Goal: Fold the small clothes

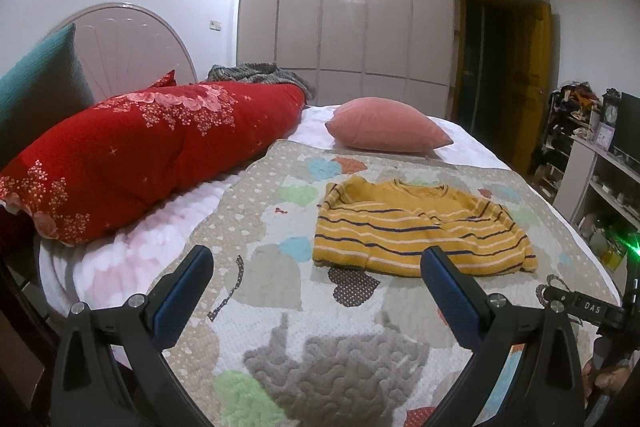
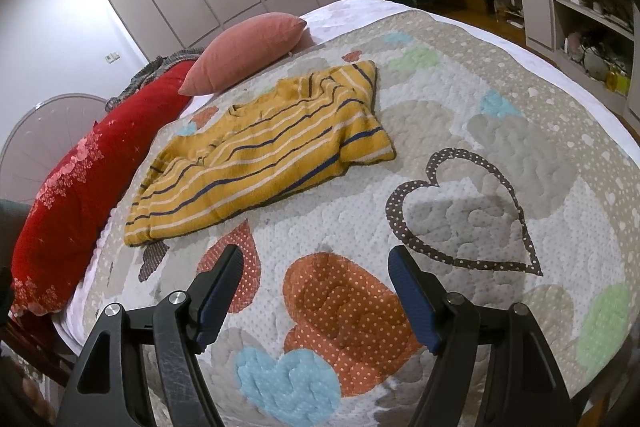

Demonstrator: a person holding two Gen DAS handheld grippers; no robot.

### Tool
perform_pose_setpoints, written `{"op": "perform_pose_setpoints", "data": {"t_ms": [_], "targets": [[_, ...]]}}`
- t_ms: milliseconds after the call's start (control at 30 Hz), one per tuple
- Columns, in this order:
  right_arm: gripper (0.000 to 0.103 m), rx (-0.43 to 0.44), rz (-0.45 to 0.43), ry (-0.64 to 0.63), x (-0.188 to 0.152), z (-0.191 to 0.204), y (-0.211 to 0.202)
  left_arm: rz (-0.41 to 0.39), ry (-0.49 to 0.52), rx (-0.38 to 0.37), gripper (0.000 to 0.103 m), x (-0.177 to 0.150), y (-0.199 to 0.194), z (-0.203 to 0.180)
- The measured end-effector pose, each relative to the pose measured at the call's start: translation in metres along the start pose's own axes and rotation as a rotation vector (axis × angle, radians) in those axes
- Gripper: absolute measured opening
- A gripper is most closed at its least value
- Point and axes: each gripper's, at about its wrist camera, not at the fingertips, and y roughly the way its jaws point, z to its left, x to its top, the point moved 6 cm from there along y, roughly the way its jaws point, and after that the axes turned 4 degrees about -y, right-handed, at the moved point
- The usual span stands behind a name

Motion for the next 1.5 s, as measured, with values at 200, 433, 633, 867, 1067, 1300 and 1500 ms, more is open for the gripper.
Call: {"op": "perform_pose_setpoints", "data": {"t_ms": [200, 433, 633, 867, 1067, 1300, 1500], "targets": [[0.08, -0.003, 0.008, 0.001, -0.002, 0.0, 0.002, -0.005, -0.003, 0.003, 0.103, 0.001, -0.001, 0.002], [0.08, -0.009, 0.01, -0.007, -0.004, 0.0, 0.002, 0.033, -0.003, -0.047, 0.103, -0.003, 0.004, -0.003], [0.08, -0.025, 0.006, -0.034, -0.008, 0.005, 0.0, 0.215, 0.012, -0.093, 0.103, -0.031, 0.024, -0.012], [0.08, -0.075, 0.022, -0.157, -0.016, 0.034, 0.002, 0.243, 0.026, -0.026, 0.103, -0.052, 0.029, -0.006], [0.081, -0.081, 0.033, -0.246, -0.021, 0.067, 0.002, 0.242, 0.04, 0.029, 0.103, -0.055, 0.025, 0.006], [0.081, -0.071, 0.057, -0.312, -0.03, 0.092, 0.007, 0.264, 0.021, 0.036, 0.103, -0.062, 0.028, 0.02], [0.081, -0.073, 0.061, -0.354, -0.036, 0.102, 0.009, 0.285, 0.014, 0.031, 0.103, -0.067, 0.031, 0.021]]}}
